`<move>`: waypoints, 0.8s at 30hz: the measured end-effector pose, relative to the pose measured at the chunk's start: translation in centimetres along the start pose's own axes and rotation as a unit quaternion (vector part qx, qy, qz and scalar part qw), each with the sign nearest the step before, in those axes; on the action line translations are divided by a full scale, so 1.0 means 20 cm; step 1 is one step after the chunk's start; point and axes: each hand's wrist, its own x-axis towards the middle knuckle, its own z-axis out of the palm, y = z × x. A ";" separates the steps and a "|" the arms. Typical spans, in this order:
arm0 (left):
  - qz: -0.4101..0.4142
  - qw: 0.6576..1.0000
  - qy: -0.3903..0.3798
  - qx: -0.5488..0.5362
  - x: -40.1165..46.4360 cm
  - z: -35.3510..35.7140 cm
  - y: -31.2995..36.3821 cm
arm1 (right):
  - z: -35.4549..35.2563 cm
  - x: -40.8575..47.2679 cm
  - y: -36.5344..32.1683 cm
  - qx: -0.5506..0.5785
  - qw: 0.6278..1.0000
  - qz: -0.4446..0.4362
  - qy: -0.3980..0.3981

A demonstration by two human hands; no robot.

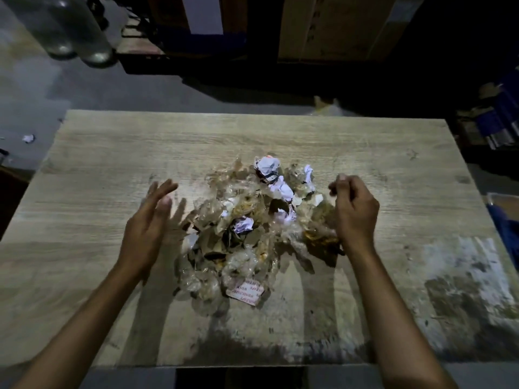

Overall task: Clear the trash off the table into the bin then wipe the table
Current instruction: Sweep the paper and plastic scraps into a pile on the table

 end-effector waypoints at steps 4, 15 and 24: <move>-0.075 0.997 0.029 -0.005 -0.28 0.08 -0.14 | 0.14 0.15 0.08 -0.047 0.996 0.006 -0.072; 0.006 0.992 0.070 -0.103 -0.07 0.43 0.13 | 0.11 0.05 0.00 -0.105 0.945 -0.001 -0.310; 0.105 0.924 -0.162 0.332 -0.25 0.53 0.21 | -0.02 -0.24 0.11 -0.345 0.842 -0.246 -0.334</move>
